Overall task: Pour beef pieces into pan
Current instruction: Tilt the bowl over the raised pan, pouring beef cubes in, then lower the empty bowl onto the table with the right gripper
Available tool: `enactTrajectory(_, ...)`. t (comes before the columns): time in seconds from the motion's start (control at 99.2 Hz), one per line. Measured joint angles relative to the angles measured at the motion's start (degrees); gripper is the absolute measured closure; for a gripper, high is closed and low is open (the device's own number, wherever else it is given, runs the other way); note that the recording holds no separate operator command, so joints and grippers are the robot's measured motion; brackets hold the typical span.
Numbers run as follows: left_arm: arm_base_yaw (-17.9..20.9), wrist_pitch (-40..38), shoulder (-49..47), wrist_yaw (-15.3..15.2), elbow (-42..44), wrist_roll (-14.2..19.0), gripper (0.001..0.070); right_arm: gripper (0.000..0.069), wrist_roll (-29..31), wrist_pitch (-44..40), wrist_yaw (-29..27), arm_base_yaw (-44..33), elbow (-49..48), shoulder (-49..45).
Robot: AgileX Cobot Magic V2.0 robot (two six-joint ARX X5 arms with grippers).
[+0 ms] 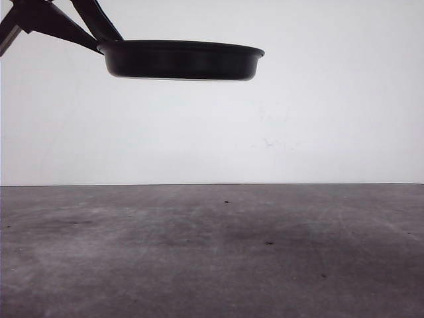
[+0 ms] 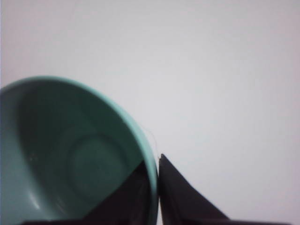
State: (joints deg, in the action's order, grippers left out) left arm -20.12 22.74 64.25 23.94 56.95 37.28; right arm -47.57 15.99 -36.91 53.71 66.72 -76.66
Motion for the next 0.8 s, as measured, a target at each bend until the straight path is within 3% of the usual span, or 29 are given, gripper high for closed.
enactTrajectory(0.151, 0.94, 0.22, 0.00, 0.00, 0.00, -1.07, 0.0654, 0.0674, 24.76, -22.91, 10.43, -7.34, 0.00, 4.48)
enactTrajectory(0.262, 1.90, 0.22, 0.00, -0.26, 0.00, -1.79, 0.0654, 0.0674, 42.84, -32.76, 18.88, -17.66, 0.15, 7.39)
enactTrajectory(0.353, 2.12, 0.11, 0.04, -1.01, 0.00, -1.95, 0.0654, 0.0674, 52.26, -38.84, 26.08, -26.93, 0.52, 7.34)
enactTrajectory(0.544, 2.10, -0.17, 0.42, -1.07, 0.00, -1.95, 0.0654, 0.0674, 58.77, -50.64, 41.55, -42.12, 0.33, -0.74)
enactTrajectory(0.797, 2.10, -0.22, 1.60, -1.07, 0.00, -1.95, 0.0654, 0.0674, 59.89, -49.24, 44.26, -43.01, -6.56, -12.09)
